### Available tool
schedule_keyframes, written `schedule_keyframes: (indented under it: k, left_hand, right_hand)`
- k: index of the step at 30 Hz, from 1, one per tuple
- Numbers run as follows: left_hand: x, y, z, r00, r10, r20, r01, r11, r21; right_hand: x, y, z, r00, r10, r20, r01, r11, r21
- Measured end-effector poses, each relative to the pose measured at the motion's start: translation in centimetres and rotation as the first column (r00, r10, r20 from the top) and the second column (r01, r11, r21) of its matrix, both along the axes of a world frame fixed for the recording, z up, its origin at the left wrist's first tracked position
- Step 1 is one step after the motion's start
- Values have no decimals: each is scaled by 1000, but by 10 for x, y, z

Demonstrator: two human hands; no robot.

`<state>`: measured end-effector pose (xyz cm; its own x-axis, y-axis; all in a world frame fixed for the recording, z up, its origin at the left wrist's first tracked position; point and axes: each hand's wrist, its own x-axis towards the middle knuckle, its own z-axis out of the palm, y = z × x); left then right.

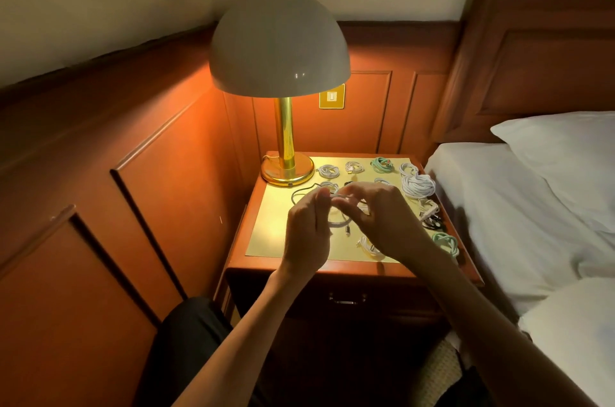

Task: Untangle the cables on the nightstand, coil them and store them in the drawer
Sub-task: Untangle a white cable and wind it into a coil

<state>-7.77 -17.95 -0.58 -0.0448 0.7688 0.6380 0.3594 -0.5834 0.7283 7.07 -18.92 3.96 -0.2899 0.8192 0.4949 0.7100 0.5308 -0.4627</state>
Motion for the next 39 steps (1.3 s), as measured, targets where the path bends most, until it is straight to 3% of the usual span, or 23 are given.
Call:
schedule_keyframes:
  k: [5,8,12,15,21,26,30,33,35,39]
  left_hand:
    - [22,-15,7,933,46,357,54,963,-266]
    - [23,-16,3,871,8,491,221,886,-407]
    - [-3,-7,4,931,-233,281,347,805,-481]
    - [-10,-12,11,908,-374,186,416,762,-497]
    - [-5,-14,8,943,-311,116,331,861,-386]
    - [-14,-13,10,928,-370,39,360,869,-340]
    - [-14,-20,21,893,-440,93,445,838,-316]
    - [-10,-17,28,939,-339,60,342,896,-285]
    - [-9,-12,27,963,-267,21,264,933,-245]
    - [-10,-8,25,984,-141,-108,123,980,-156]
  right_hand:
    - [-23,-10,-10,952,-108,-286,87,992,-86]
    - [-26,-11,-14,950,-147,-277,138,989,-52]
    - [-13,-10,-15,979,-111,-170,107,994,-34]
    - [-5,-11,-15,987,-71,-144,65,997,-44]
    - [4,-10,-3,993,-3,-120,-13,991,-130]
    - [19,-14,15,997,44,-64,-52,991,-121]
    - [25,-11,19,970,41,-240,-79,986,-149]
    - [13,-14,11,924,-16,-383,-64,979,-195]
    - [5,-19,6,883,-101,-459,-50,950,-307]
    - [0,-27,3,598,-309,-739,-300,769,-564]
